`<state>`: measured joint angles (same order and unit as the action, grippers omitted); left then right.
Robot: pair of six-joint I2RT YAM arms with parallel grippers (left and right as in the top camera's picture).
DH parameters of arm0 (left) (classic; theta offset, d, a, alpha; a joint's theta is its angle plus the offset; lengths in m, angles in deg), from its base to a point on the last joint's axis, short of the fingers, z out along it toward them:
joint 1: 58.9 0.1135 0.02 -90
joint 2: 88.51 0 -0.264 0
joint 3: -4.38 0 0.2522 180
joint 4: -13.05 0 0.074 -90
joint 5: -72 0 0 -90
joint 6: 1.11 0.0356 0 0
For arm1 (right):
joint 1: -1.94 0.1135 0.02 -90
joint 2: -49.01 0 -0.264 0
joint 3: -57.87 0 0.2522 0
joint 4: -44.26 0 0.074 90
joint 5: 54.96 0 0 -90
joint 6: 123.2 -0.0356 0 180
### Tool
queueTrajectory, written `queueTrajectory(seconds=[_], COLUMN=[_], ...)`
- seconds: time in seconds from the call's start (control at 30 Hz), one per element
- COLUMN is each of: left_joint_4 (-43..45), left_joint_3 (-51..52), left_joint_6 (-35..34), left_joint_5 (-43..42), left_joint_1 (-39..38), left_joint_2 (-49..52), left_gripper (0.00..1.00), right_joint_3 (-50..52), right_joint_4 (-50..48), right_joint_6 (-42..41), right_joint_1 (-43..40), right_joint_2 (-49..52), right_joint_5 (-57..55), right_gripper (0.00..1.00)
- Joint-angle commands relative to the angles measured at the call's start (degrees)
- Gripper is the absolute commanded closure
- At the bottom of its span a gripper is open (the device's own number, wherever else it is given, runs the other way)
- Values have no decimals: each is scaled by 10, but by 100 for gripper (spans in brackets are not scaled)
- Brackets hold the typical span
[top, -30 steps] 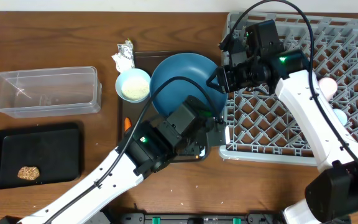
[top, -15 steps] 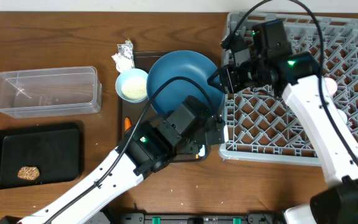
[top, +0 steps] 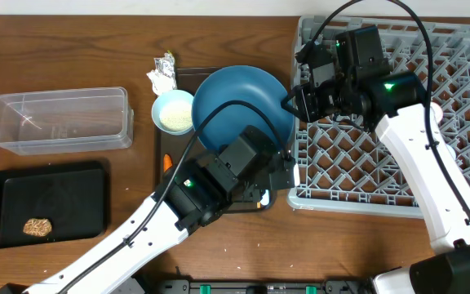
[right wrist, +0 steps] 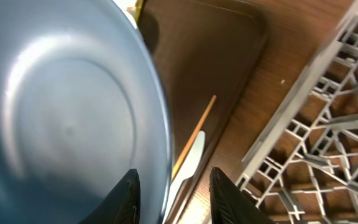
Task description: Sort waste into correct bins and load items into the dishwasher rack
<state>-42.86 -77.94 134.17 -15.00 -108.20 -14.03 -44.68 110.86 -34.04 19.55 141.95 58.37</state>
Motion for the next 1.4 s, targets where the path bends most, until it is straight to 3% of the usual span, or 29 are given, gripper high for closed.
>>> queueTrajectory(seconds=[0.0, 0.2, 0.4, 0.5, 0.83, 0.87, 0.93, 1.07, 1.37], left_joint_4=[5, 9, 11, 12, 17, 17, 17, 17, 11], left_joint_3=[-14, -14, -14, -14, -14, -14, -14, -14, -14], left_joint_6=[8, 8, 8, 8, 7, 6, 3, -1, -47], left_joint_5=[9, 9, 9, 9, 9, 9, 9, 9, 9], left_joint_1=[-1, -1, -1, -1, -1, -1, -1, -1, 0], left_joint_2=[-4, -4, -4, -4, -4, -4, -4, -4, -4], left_gripper=[94, 94, 94, 94, 94, 91, 71, 57, 54], right_joint_3=[-4, -4, -4, -4, -4, -4, -4, -5, -10], right_joint_4=[0, -13, -32, -35, -40, -41, -42, -42, -19], right_joint_6=[-12, -15, -26, -34, -40, -50, -65, -69, -73], right_joint_1=[14, 20, 20, 20, 17, 15, 9, -5, -18], right_joint_2=[5, 9, 11, 15, 23, 23, 22, 15, -1], right_joint_5=[-21, -21, -21, -21, -28, -40, -64, -73, -85], right_gripper=[74, 85, 89, 99, 99, 99, 99, 99, 99])
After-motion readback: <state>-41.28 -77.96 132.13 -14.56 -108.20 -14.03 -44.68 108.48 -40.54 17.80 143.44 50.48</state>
